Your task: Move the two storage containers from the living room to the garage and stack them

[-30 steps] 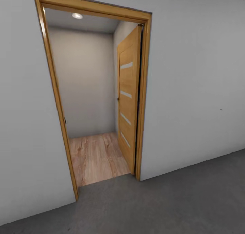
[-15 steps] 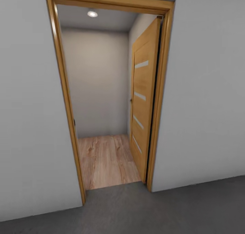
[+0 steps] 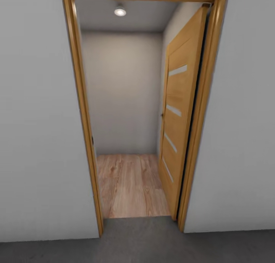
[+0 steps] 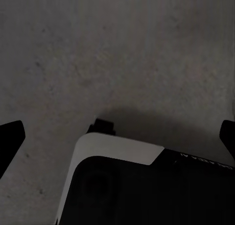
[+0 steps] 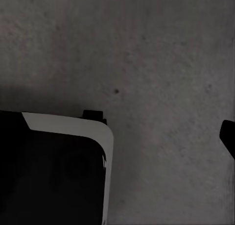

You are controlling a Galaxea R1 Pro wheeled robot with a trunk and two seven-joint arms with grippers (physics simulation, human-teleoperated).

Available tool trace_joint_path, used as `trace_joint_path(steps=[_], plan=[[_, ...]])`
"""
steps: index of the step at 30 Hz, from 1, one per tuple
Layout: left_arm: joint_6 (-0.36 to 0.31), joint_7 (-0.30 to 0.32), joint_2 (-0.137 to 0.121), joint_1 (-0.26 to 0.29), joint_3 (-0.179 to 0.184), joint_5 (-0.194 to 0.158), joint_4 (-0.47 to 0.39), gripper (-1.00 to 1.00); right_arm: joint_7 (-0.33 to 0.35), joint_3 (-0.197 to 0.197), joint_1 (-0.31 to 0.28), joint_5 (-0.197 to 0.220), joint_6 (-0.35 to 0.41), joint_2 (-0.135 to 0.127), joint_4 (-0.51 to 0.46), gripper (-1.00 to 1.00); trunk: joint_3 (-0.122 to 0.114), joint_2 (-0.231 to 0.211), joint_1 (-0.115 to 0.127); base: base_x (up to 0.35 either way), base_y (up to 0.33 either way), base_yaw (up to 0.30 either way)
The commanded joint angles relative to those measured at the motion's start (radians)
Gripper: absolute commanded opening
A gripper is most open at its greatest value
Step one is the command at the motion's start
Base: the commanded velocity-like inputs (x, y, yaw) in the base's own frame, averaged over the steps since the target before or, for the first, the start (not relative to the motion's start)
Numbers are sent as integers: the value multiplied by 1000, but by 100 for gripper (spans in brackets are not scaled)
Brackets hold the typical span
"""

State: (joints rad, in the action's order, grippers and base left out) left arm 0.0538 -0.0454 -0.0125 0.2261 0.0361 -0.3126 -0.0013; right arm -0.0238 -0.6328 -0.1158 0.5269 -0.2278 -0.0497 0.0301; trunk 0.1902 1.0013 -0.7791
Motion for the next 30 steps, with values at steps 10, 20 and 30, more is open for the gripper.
trace_joint_path(steps=[10,20,30], plan=[[2,-2,0,1,4,-5,1,100,-1,-8,-1,7,-4,1,2,100,1,1,-1,307,-127,270],[0,-2,0,1,4,-5,1,100,-1,-8,-1,7,-4,0,2,100,1,1,-1,307,-127,165],[0,-2,0,1,5,-5,1,100,-1,-8,-1,7,-2,1,2,100,1,1,-1,307,-127,5]])
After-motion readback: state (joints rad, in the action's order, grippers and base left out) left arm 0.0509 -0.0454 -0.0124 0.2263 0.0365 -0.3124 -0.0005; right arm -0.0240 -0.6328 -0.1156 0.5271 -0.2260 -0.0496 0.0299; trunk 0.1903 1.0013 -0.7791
